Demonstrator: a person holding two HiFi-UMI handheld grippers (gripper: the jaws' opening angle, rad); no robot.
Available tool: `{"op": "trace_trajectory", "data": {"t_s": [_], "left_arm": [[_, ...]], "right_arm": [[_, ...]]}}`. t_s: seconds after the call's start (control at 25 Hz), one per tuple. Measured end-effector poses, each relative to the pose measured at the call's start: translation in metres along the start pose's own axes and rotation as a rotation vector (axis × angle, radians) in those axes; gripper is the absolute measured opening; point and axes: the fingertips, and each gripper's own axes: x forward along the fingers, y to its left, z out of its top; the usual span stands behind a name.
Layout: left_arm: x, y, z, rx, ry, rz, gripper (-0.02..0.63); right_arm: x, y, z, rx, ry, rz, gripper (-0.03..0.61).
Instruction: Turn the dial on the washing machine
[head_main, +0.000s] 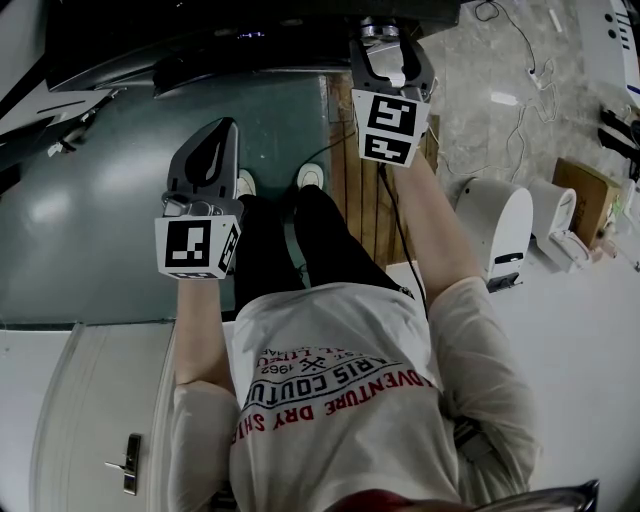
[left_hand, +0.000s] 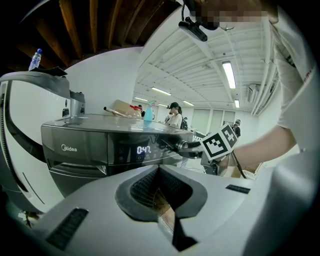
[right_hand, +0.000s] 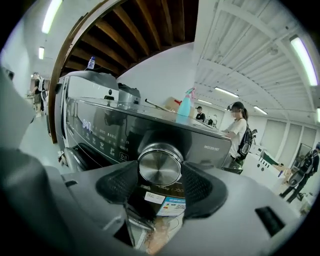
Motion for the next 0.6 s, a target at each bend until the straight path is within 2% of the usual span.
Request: {"op": "trace_trajectory", "data": {"t_s": [0.28, 0.6], "left_arm": [[0.003, -0.001, 0.007, 0.013, -0.011, 0.003, 0.015], [0.008, -0.002, 0.013, 0.013, -0.023, 0.005, 0.015]], "right_arm": [[-0.001, -0.006, -0.004, 0.058, 0.008, 0.014, 0.291], [-0.001, -0.008, -0.006, 0.186, 0.020, 0.052, 0.291]]}}
